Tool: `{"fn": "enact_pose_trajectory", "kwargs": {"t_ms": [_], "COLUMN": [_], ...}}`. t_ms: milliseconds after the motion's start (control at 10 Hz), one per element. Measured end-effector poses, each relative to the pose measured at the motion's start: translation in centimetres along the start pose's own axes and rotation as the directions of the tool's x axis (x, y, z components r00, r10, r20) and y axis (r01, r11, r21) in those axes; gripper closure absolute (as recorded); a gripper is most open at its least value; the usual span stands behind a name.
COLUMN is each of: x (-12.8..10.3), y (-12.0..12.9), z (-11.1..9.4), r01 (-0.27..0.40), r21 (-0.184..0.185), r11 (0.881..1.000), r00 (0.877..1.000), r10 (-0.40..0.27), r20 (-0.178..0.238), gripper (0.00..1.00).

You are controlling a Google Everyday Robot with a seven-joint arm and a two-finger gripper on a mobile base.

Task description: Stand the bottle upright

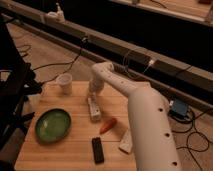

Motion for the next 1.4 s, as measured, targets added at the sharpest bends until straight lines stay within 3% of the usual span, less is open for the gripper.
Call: {"fn": "enact_pose_trajectory", "kwargs": {"t_ms": [200,400,600,800,900,1400], "x": [-1.2,-2.7,-3.7,-3.9,-3.5,-3.4], "y": [0.5,2.2,3.8,5.7,6.4,6.7], "z": [-2.8,-7.5,-12.6,-17.4,-18.6,-18.7], "r01": [0.027,0.082,0.139,0.206,0.235,0.240], "r21": [-0.007,-0.031,-0.051,-0.082,-0.092,-0.094], "r11": [1.000,0.996,0.989,0.975,0.968,0.966], "r00": [0.999,0.991,0.973,0.947,0.937,0.936], "r10": [-0.026,-0.078,-0.127,-0.177,-0.200,-0.204], "r20": [0.039,0.112,0.191,0.270,0.285,0.285], "gripper": [1.00,1.00,1.00,1.00,1.00,1.00]}}
